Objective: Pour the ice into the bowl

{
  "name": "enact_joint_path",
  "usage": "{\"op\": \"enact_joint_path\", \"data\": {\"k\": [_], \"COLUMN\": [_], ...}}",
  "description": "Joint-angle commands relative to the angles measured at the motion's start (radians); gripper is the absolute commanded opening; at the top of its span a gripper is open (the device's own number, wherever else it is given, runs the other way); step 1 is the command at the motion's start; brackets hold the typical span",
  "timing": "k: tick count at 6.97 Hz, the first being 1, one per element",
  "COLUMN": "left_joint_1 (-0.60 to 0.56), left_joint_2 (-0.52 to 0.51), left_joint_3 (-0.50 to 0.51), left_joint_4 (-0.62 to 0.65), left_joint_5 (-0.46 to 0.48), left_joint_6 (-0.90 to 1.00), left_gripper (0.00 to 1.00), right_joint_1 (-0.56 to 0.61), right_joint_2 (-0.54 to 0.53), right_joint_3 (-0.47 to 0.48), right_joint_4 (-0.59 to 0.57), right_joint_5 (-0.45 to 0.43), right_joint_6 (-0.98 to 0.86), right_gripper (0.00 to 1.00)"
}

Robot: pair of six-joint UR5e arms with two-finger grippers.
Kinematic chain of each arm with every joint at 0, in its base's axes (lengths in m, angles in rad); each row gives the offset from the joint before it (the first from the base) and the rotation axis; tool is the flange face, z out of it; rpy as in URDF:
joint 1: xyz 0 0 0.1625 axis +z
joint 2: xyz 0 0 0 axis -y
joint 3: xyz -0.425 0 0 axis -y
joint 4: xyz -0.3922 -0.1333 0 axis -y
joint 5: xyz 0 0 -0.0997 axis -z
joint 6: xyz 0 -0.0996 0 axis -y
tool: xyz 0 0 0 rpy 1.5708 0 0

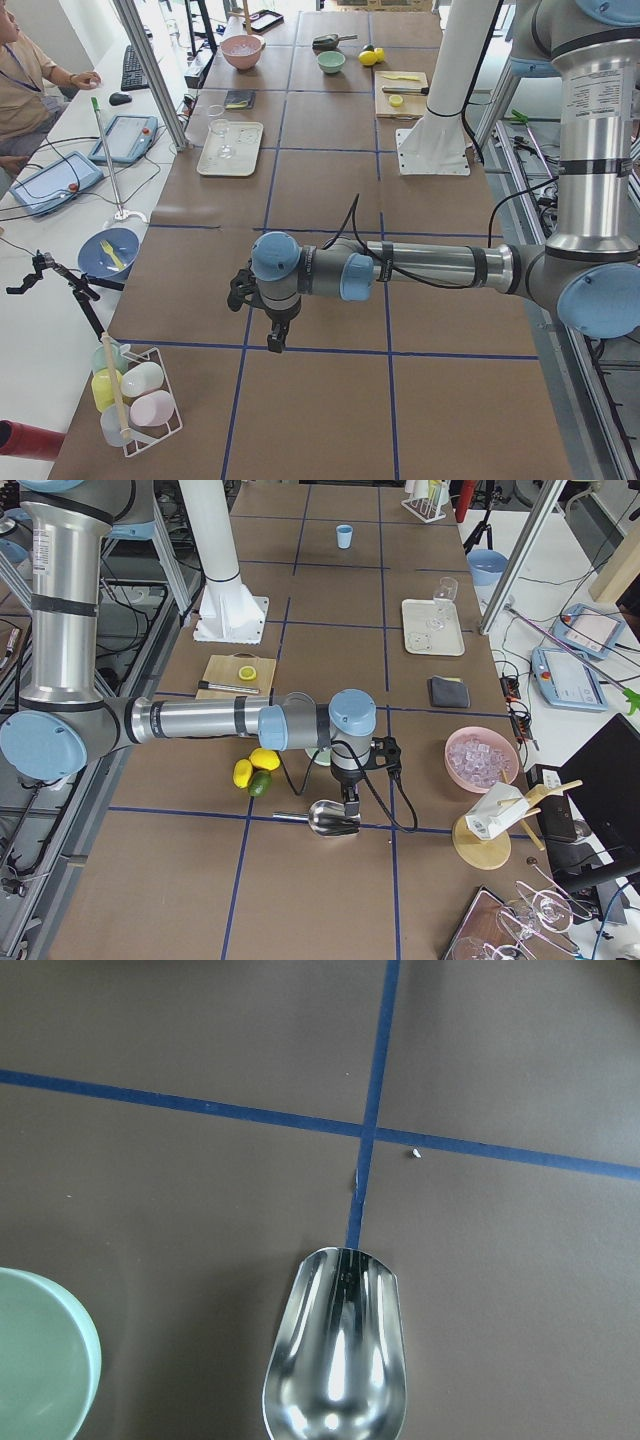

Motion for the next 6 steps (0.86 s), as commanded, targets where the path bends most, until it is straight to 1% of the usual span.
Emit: {"op": "enact_joint_path", "data": {"k": [1, 2, 3, 4, 5, 6], "left_joint_1": [0.000, 0.000, 0.000, 0.000, 0.000, 0.000], "left_joint_2": [-0.001, -0.001, -0.001, -0.001, -0.001, -0.001], "left_joint_3": [0.000, 0.000, 0.000, 0.000, 0.000, 0.000], "left_joint_4": [0.000, 0.000, 0.000, 0.000, -0.001, -0.001], "left_joint_5": [0.000, 0.000, 0.000, 0.000, 0.000, 0.000], "left_joint_6": [0.000, 0.000, 0.000, 0.000, 0.001, 0.001], "left_gripper": [1.00, 1.00, 1.00, 1.00, 1.00, 1.00], "right_joint_1": [-0.037, -0.104, -0.221, -0.282, -0.316, -0.366], "right_joint_2": [0.001, 0.001, 0.001, 0.001, 0.001, 0.006], "right_joint_3": [0.030, 0.030, 0.024, -0.016, -0.063, -0.095], "right_joint_4": [0.077, 0.130, 0.173, 0.261, 0.377, 0.453], "right_joint_5": [0.064, 0.092, 0.083, 0.078, 0.077, 0.043], "right_joint_6": [0.002, 0.011, 0.072, 0.139, 0.225, 0.298], "right_gripper": [1.00, 1.00, 1.00, 1.00, 1.00, 1.00]}}
